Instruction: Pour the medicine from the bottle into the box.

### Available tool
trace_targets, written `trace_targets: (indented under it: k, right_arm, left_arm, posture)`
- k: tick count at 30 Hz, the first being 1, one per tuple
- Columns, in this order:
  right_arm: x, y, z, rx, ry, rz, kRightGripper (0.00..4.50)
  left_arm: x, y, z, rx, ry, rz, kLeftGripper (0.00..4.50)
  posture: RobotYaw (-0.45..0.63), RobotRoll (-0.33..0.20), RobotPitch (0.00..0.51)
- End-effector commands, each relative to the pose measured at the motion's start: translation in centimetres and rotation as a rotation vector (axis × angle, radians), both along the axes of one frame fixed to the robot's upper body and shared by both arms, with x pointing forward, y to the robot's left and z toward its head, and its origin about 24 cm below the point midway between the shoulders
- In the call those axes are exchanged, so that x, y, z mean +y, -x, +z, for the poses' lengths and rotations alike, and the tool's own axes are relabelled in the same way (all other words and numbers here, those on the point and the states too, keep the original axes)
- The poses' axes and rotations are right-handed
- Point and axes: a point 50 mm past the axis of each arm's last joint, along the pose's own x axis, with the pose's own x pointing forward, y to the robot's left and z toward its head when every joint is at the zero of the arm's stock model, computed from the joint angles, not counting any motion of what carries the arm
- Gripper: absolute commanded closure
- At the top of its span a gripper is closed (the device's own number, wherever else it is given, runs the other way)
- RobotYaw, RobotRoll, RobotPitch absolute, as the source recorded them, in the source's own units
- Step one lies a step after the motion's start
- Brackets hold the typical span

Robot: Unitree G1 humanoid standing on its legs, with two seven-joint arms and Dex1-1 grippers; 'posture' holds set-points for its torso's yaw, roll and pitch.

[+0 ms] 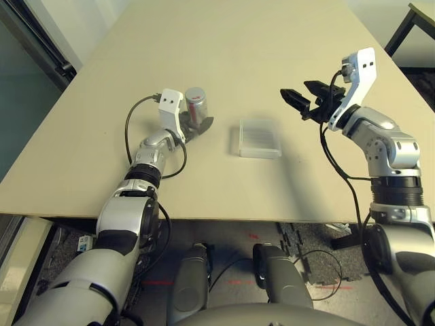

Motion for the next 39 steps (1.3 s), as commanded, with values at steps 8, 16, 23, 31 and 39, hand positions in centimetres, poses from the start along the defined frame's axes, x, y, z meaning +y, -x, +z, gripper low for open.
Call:
trace_targets:
  k: [8,16,23,31,39]
  right_arm:
    - [0.5,1.0,-0.3,0.015,0.001,0.063,0.00]
    - [0.5,1.4,1.5,-0.018,0.045,0.150,0.00]
    - [2.1,2.2,3.3,-0.037,0.083,0.375,0.00]
    - [4.0,3.1,4.8,-0.054,0.084,0.546,0.00]
    - [5.7,4.9,5.2,-0.004,0.091,0.690,0.00]
  left_arm:
    - [-0.7,0.1,2.1,-0.135,-0.028,-0.155,1.77]
    - [-1.4,1.6,5.5,-0.208,-0.071,-0.534,1.77]
    - [-3.1,4.3,7.4,-0.152,-0.124,-0.891,1.77]
    - [-5.2,5.2,6.9,-0.116,-0.161,-1.037,1.77]
    - [-5.8,4.6,6.6,-0.117,-0.183,-1.054,1.77]
  posture:
    - [-0.03,0.000,0.250]
    - [-0.01,0.000,0.220]
    - [0.00,0.000,0.189]
    - [-0.01,0.000,0.181]
    - [-0.02,0.000,0.185]
